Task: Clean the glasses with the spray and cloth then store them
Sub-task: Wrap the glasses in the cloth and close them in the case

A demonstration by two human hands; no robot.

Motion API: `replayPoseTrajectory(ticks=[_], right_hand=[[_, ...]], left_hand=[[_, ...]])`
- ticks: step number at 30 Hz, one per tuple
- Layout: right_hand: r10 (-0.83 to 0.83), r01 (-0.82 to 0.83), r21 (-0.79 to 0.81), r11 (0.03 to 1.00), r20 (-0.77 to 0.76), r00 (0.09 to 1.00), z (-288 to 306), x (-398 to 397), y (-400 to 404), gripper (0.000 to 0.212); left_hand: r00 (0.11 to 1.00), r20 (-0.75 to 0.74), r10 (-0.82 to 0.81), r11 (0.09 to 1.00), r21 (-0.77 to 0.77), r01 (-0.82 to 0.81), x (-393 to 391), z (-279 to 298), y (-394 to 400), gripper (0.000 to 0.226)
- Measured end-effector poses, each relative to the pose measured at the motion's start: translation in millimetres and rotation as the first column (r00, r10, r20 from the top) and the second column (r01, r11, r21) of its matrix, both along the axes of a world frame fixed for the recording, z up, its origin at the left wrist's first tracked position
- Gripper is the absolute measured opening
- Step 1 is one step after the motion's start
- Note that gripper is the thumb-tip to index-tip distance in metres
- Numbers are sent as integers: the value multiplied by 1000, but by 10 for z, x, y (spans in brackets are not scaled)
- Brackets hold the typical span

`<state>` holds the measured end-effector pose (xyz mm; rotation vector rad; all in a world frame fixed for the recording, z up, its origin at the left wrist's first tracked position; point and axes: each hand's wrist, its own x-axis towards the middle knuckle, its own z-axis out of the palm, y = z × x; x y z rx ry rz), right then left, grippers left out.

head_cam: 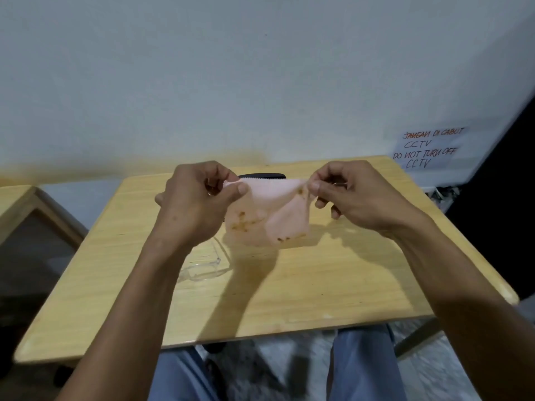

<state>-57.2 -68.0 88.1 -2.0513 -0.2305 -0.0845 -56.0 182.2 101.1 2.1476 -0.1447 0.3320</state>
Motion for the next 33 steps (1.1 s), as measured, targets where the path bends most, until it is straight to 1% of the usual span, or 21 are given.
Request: replayPoseTrajectory(ticks=[2, 4, 7, 10, 12, 13, 14, 16, 18, 19, 22, 26, 30, 33], right_hand=[[-92, 92, 16, 996, 57, 994, 68, 85, -14, 10], [-150, 154, -21, 988, 108, 983, 145, 176, -10, 10], [-198, 221, -105, 970, 196, 961, 179, 234, 0, 11], [-207, 274, -168, 947, 330, 921, 73, 32, -68, 13], [-157, 257, -214, 942, 393, 906, -104, -194, -151, 11], [-114, 226, -259, 939, 388, 915, -221, -310, -193, 11], [-67, 188, -325, 927, 350, 934, -364, -416, -235, 12], [-11, 97, -454, 886, 188, 982, -676, -594, -298, 12], [-20, 40, -513, 858, 45, 999, -953, -719, -342, 6], [-23, 36, -520, 854, 31, 999, -1064, -763, -359, 5], [-8, 56, -509, 859, 95, 995, -1256, -841, -387, 5], [-13, 69, -512, 856, 111, 994, -1289, -894, -410, 5], [-14, 64, -478, 876, 107, 994, -1249, -973, -389, 5], [-15, 61, -483, 873, 99, 995, -1248, -1004, -360, 4]], left_hand=[[999, 27, 22, 1000, 6, -22, 104, 39, 27, 28], [998, 51, 39, 999, 10, -39, 208, 77, 32, 30], [989, 118, 88, 995, 32, -93, 255, 112, 3, 20], [980, 165, 109, 982, 136, -132, 59, 24, -36, 14], [981, 182, 73, 962, 247, -117, -155, -160, -59, 15], [982, 183, 42, 944, 315, -99, -265, -297, -61, 16], [985, 170, 9, 921, 383, -75, -367, -460, -55, 15], [994, 102, -34, 866, 499, -22, -563, -794, -45, 10], [999, 15, -48, 826, 563, 31, -728, -1080, -46, 9], [998, -23, -55, 818, 572, 58, -789, -1180, -50, 11], [996, -73, -56, 828, 553, 88, -875, -1314, -41, 12], [995, -82, -53, 838, 538, 89, -879, -1338, -1, 10], [996, -76, -41, 833, 548, 76, -896, -1348, 3, 11], [996, -80, -36, 822, 565, 75, -917, -1362, 22, 10]])
